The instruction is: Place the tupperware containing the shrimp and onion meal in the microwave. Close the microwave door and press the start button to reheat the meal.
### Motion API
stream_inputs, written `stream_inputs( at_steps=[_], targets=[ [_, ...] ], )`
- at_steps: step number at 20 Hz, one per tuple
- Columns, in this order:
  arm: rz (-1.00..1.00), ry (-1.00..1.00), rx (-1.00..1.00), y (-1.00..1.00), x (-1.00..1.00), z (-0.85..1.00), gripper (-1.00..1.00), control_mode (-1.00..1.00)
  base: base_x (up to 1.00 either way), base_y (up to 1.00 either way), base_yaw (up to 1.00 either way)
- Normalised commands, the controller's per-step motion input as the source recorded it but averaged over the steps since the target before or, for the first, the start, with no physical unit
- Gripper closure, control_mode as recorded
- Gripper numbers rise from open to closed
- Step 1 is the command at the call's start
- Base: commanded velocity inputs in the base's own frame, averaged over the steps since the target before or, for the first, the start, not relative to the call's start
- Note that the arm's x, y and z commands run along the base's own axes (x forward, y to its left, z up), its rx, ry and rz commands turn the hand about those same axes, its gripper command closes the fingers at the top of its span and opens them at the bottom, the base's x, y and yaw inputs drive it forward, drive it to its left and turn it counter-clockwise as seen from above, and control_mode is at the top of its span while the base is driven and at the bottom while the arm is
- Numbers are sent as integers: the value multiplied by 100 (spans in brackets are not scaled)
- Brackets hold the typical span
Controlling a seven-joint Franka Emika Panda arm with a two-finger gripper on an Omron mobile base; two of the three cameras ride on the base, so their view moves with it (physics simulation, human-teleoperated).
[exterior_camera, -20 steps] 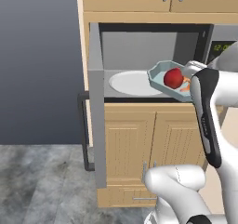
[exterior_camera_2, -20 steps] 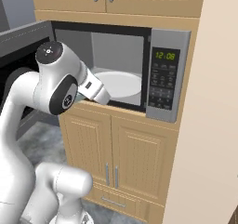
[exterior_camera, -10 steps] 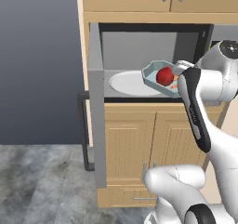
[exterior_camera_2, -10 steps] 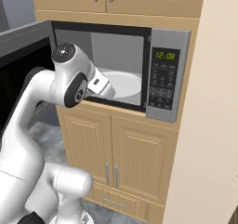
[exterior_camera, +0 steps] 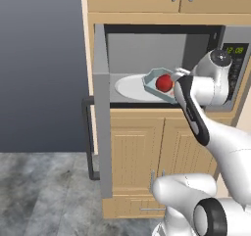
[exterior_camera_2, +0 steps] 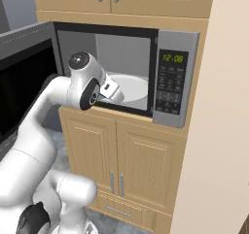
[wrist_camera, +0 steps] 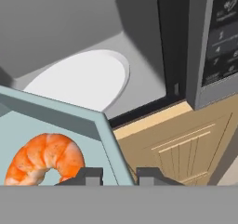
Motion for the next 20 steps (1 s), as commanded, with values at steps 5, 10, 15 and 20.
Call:
stream_inputs(
  at_steps=[5, 10, 15, 20],
  targets=[
    [0, 0, 0, 0, 47, -31, 100, -100, 0, 0, 0],
    [-1, 8, 0, 0, 46, -1, 100, -100, 0, 0, 0],
    [-4, 4, 0, -11, 48, 0, 100, -100, 0, 0, 0],
    [-5, 0, 0, -13, 48, -2, 100, -100, 0, 0, 0]
  ],
)
